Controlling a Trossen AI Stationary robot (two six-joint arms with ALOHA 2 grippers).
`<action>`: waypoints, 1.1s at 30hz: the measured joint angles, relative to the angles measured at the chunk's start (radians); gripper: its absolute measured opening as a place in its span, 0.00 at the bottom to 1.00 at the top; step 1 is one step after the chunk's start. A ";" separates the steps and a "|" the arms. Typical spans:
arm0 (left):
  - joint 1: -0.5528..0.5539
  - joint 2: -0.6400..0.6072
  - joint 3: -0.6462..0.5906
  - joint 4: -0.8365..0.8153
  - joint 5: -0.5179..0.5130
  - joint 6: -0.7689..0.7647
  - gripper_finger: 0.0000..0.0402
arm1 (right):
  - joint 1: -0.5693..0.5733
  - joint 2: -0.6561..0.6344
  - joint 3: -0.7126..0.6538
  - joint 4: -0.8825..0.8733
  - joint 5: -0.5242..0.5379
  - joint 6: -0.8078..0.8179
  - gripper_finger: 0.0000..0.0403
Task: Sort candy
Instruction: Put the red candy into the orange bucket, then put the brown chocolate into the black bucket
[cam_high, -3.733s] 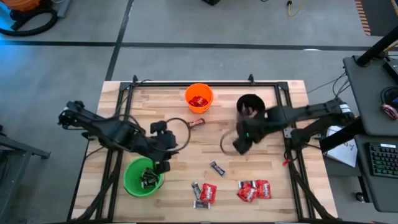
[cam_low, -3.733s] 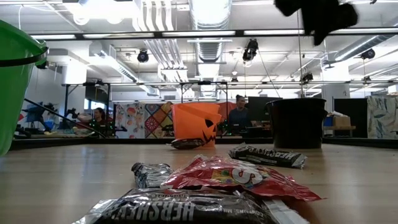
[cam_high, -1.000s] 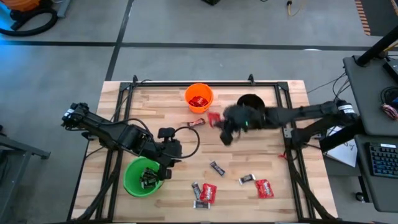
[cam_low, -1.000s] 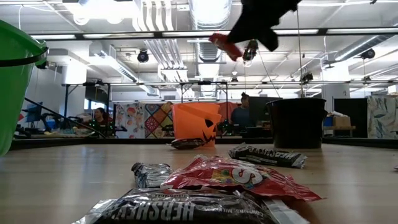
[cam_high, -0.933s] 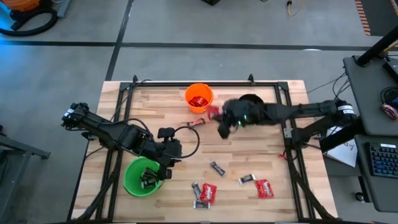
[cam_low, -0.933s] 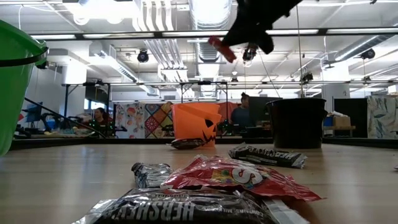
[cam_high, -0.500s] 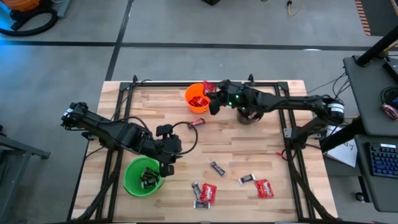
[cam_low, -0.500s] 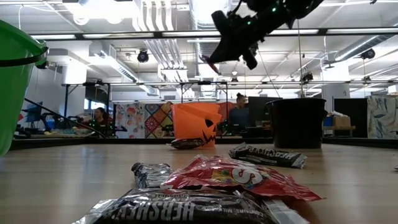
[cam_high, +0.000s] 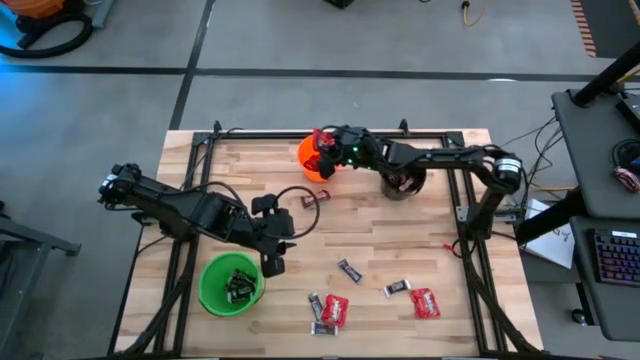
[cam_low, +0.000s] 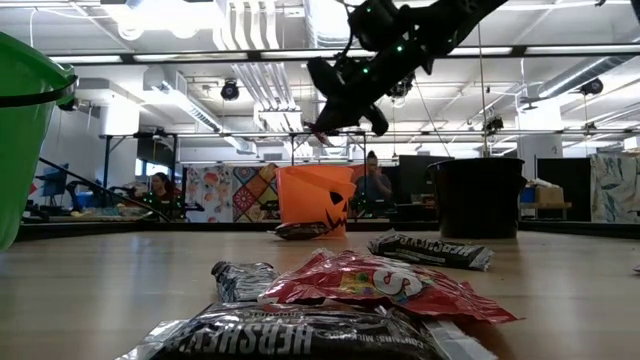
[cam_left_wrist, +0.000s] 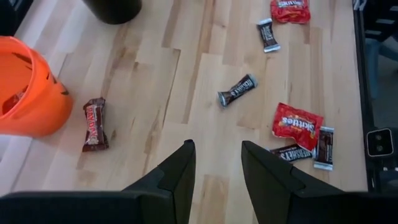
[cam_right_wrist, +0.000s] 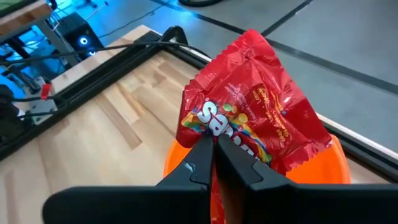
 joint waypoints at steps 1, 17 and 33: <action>0.000 -0.001 0.000 0.000 0.000 -0.002 0.29 | 0.000 0.008 0.007 -0.001 0.000 0.000 0.02; 0.012 -0.005 0.000 0.011 -0.015 -0.019 0.29 | 0.000 0.023 0.043 -0.105 -0.001 0.004 0.33; 0.188 -0.012 -0.097 0.194 -0.009 0.211 0.29 | 0.030 -0.280 0.044 -0.368 -0.105 0.003 0.45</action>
